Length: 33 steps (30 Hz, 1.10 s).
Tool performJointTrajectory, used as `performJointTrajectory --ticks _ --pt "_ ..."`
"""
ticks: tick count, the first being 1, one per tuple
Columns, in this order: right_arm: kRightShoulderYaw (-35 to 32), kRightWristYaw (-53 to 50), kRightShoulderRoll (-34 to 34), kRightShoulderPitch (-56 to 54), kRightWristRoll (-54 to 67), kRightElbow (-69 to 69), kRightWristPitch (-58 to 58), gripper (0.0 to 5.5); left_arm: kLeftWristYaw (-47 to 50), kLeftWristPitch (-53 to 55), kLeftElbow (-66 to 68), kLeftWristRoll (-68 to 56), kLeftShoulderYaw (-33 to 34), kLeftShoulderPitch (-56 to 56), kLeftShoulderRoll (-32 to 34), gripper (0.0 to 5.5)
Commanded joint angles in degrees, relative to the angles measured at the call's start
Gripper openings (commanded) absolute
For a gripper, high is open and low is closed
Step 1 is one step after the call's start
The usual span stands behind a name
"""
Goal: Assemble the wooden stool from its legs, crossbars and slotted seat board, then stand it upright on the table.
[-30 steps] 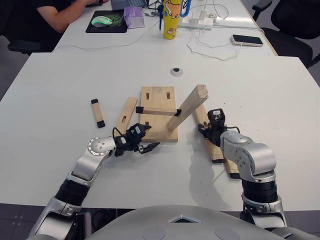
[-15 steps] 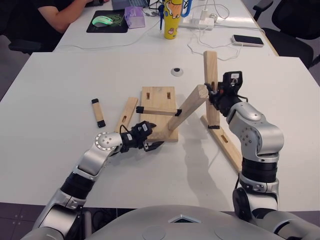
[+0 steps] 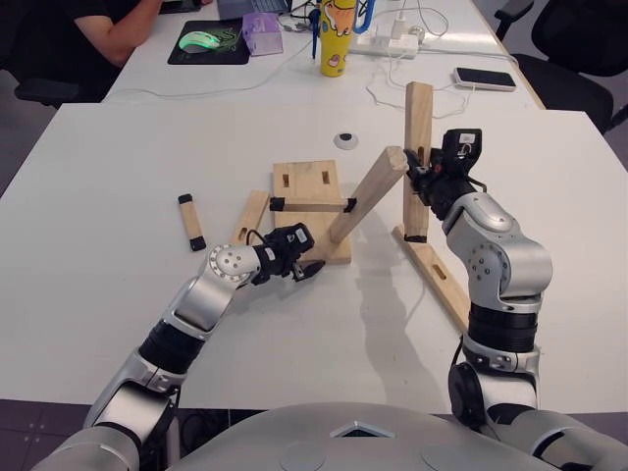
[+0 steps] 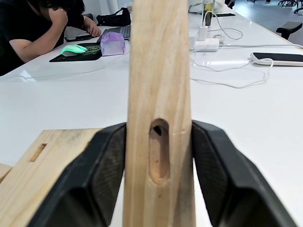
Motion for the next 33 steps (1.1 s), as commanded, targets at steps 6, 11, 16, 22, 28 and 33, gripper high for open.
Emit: performJointTrajectory --ticks 6,11,16,22,28,33 --pt "-7.2 6.8 -0.7 -5.0 6.3 3.0 -11.9 2.04 -0.8 1.8 -4.1 -0.9 0.2 2.4 0.6 3.87" --pt "-18.1 12.4 -3.2 -10.4 21.0 6.2 -10.6 2.04 -2.7 -0.3 -10.8 -4.5 5.2 4.8 3.3 3.87" --pt "-28.4 16.6 -8.8 -17.6 47.9 10.4 0.1 2.04 -6.1 2.0 -19.6 -12.8 11.0 8.4 5.4 3.87" --pt "-27.7 22.3 -18.9 -15.2 79.9 9.0 14.1 2.04 -12.2 9.4 -30.3 -32.8 20.0 14.4 6.8 3.87" --pt "-19.7 29.3 -24.3 -5.4 83.6 1.7 22.5 2.04 -10.5 14.1 -31.6 -46.3 28.3 13.6 7.2 3.87" --pt "-9.9 36.7 -25.2 3.4 69.9 -7.0 19.2 2.04 -7.0 19.6 -30.3 -58.3 32.2 11.8 7.2 3.87"
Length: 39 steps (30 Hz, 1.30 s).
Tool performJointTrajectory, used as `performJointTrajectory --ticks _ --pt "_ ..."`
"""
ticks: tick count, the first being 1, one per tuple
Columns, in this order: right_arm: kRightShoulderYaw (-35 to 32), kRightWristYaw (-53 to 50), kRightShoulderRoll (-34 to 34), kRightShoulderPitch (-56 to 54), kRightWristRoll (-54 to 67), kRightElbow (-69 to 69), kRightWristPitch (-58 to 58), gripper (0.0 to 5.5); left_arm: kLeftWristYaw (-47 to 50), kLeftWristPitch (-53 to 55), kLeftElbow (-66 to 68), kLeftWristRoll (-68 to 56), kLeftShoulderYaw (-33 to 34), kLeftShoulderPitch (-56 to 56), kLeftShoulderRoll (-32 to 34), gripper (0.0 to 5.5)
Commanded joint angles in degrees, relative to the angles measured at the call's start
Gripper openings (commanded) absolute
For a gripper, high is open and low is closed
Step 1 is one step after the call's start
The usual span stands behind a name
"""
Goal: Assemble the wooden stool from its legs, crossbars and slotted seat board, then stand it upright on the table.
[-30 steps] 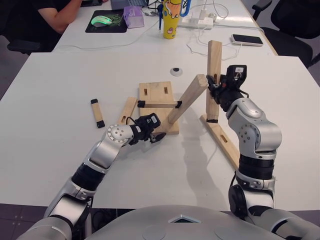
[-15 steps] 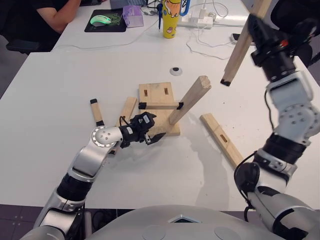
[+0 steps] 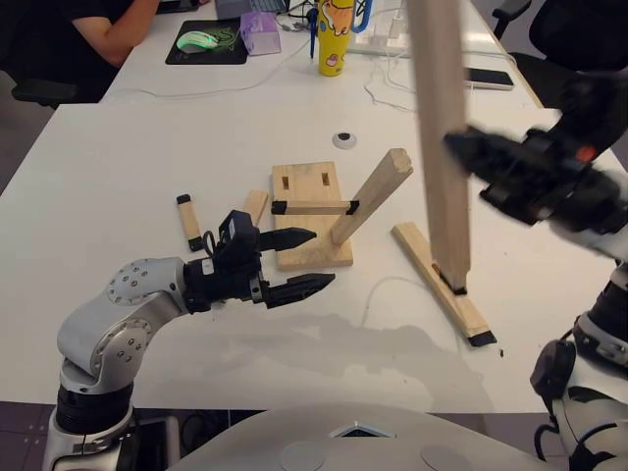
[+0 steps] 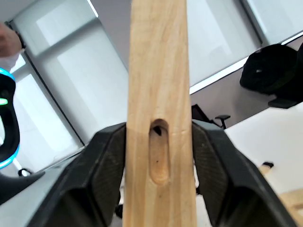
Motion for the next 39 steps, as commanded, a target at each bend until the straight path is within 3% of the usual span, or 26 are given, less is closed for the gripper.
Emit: performJointTrajectory --ticks 1,7,13,19,32,39 --pt "7.3 5.4 -0.6 5.7 -11.8 -5.4 -4.4 2.04 2.8 4.3 1.1 -10.1 3.4 -2.3 0.4 3.87" --pt "14.3 18.2 -3.4 11.3 -25.8 -6.4 -13.0 2.04 9.6 8.2 6.8 -25.0 8.0 -5.0 0.8 3.87" --pt "17.7 24.5 -3.3 14.3 -30.2 -6.2 -17.5 2.04 12.0 9.4 10.2 -29.0 6.1 -5.9 0.9 3.87" --pt "19.6 24.9 -2.0 14.3 -32.0 -5.9 -19.6 2.04 11.9 9.8 11.7 -30.0 2.9 -7.1 0.0 3.87" --pt "22.9 26.3 -1.9 13.2 -32.9 -5.6 -20.1 2.04 12.9 8.0 10.8 -33.6 2.6 -8.0 -0.1 3.87" --pt "22.7 25.8 -1.7 12.3 -30.6 -5.8 -19.0 2.04 12.7 8.4 10.6 -35.1 2.8 -7.5 0.9 2.91"
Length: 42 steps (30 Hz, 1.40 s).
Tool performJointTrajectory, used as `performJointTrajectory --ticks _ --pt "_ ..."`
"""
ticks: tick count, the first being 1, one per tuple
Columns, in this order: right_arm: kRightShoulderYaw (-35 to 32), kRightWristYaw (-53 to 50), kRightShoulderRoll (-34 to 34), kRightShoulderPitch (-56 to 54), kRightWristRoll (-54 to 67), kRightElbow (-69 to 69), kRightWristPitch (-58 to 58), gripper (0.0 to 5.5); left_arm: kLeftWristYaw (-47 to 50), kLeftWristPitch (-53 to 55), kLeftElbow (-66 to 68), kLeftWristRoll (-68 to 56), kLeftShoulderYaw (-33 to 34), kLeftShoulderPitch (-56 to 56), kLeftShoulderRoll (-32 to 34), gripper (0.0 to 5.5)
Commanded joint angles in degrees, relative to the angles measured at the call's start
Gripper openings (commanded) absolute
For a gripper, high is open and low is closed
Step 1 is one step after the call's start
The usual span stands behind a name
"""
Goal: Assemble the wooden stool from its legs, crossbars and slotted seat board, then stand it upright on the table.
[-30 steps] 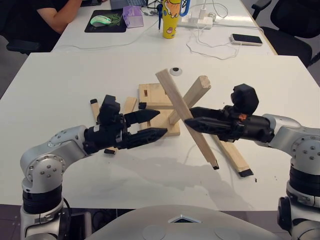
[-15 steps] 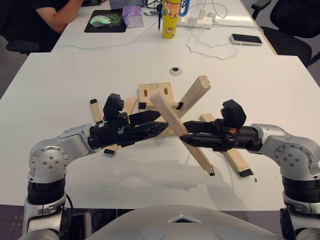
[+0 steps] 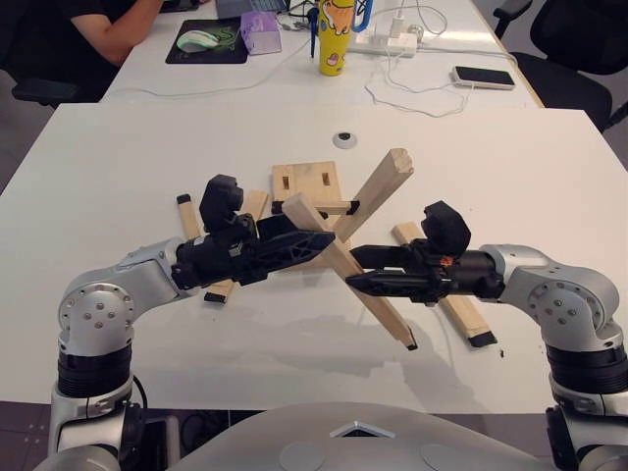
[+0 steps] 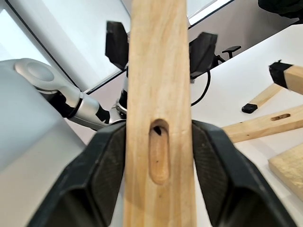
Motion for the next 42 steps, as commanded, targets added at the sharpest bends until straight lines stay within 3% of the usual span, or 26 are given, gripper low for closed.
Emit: performJointTrajectory --ticks 1,6,11,12,18,21,26,30,37,42 --pt "0.1 -0.3 0.1 -1.4 0.4 -0.5 0.1 2.04 -0.1 0.3 -0.7 -0.8 0.0 0.1 1.5 2.76" --pt "0.1 -0.1 0.0 -1.7 0.3 -0.2 0.2 2.04 0.1 0.3 -0.4 -1.2 -0.2 -0.1 2.1 2.11" --pt "-1.0 -2.2 1.0 -2.7 3.2 1.7 2.3 2.04 -0.3 0.1 -0.1 -0.6 -0.2 -0.5 2.9 2.11" --pt "-1.0 -1.5 0.4 -2.4 3.9 1.5 3.0 2.41 -0.6 0.1 0.1 -0.3 -0.2 -0.4 3.1 2.09" --pt "-5.9 -1.9 -1.6 0.0 3.3 3.4 1.5 3.14 -2.7 0.0 -0.3 0.5 2.3 1.3 6.6 2.03" --pt "-5.2 -1.6 -3.8 2.8 -6.1 5.4 -4.3 3.14 -4.9 -0.2 0.7 1.8 6.1 3.5 10.4 2.03" --pt "7.7 -11.0 0.0 7.0 -34.4 8.1 -25.4 3.14 -6.4 -1.4 5.1 2.6 13.9 3.6 15.2 2.03" --pt "15.0 -18.8 3.7 7.1 -51.1 14.3 -38.6 3.14 -6.9 -1.2 5.6 2.0 15.3 -0.1 16.7 2.03" --pt "17.3 -24.3 6.6 5.0 -62.1 24.5 -47.3 3.14 -10.7 -0.9 8.8 5.9 15.5 -2.0 19.4 2.03" --pt "12.6 -27.5 7.6 1.9 -62.8 29.9 -49.6 3.14 -11.7 -1.4 9.8 8.1 16.0 -2.1 19.7 2.03"
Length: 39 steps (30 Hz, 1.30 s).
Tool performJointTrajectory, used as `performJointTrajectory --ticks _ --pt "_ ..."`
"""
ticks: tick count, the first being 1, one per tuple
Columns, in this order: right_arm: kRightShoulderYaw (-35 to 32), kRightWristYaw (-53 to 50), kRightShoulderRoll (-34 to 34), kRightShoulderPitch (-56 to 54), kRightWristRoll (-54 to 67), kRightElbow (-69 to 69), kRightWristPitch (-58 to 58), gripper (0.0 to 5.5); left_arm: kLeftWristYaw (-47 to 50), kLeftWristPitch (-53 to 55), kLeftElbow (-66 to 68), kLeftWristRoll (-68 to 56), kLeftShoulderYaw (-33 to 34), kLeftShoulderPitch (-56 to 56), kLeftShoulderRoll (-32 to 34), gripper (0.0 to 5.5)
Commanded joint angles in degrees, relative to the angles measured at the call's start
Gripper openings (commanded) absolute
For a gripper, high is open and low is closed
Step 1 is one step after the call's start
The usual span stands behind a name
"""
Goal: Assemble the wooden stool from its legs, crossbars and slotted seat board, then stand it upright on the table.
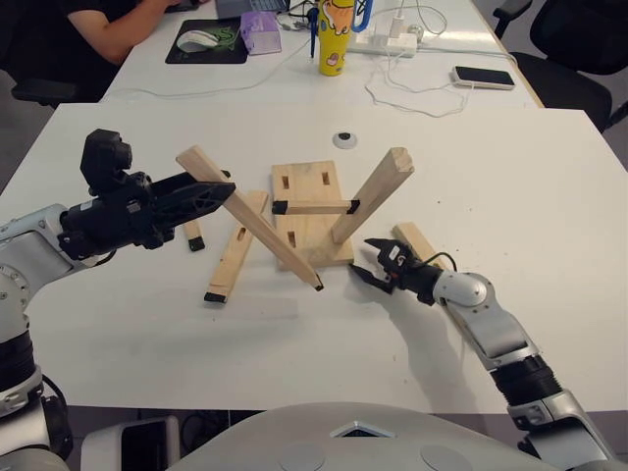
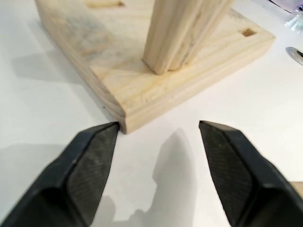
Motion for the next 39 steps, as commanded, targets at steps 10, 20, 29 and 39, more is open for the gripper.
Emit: performJointTrajectory --ticks 10,20,29,39 --pt "-9.0 8.1 1.8 1.6 20.8 -10.3 13.6 2.89 1.1 -7.3 1.0 10.0 2.1 0.1 -1.4 2.03" --pt "-6.3 -5.7 15.3 4.4 21.8 -14.2 17.6 1.23 -1.5 -22.6 3.8 25.4 -4.0 -4.0 -7.1 2.03" --pt "-3.4 -13.9 20.1 2.8 12.2 -6.9 16.0 0.02 -8.0 -27.9 9.0 33.8 -12.4 -8.2 -9.1 2.03" --pt "1.0 -13.4 20.5 0.8 7.6 -3.2 20.0 0.00 -10.5 -29.7 9.7 38.0 -16.3 -6.6 -10.9 2.03"
